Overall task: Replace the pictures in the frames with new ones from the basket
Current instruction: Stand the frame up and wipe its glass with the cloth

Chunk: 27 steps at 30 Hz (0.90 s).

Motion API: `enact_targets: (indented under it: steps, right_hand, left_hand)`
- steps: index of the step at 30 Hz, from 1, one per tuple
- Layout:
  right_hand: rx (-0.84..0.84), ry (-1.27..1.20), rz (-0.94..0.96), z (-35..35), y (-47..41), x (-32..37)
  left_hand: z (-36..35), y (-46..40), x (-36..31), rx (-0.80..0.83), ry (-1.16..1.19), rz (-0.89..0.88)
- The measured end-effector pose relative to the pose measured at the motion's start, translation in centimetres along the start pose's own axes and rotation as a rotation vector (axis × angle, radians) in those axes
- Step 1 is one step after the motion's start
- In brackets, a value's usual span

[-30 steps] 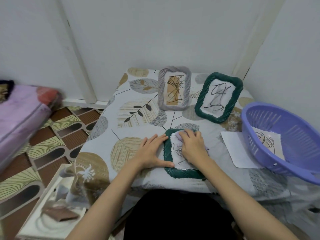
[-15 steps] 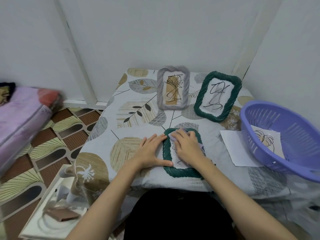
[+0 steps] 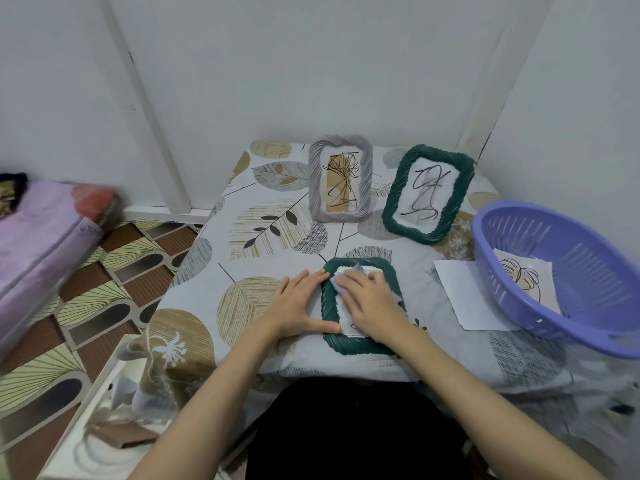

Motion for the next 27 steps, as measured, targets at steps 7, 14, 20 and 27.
enact_targets:
  steps: [7, 14, 20, 27]
  right_hand:
    - [0.033, 0.063, 0.295, 2.2, 7.1, -3.3]
    - [-0.016, 0.084, 0.133, 0.4, 3.5, -1.9]
    - [-0.069, 0.072, 0.313, 2.1, 7.7, -3.9]
    - [-0.075, 0.063, 0.003, 2.4, 0.4, -4.4]
  left_hand:
    - [0.0, 0.1, 0.1, 0.003, -0.008, 0.007]
    - [0.0, 0.2, -0.1, -0.01, 0.026, -0.005]
    - [0.1, 0.1, 0.1, -0.014, 0.036, -0.012]
    - [0.1, 0.2, -0.2, 0.0, 0.038, 0.005]
Point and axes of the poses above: each hand's wrist, its own y-axis away from the middle knuckle, its own z-axis out of the back of the hand, x = y × z, the point moved 1 cm from there along -y, towards the middle knuckle, and after that the axes turned 8 degrees about x, right-handed, at the moved point
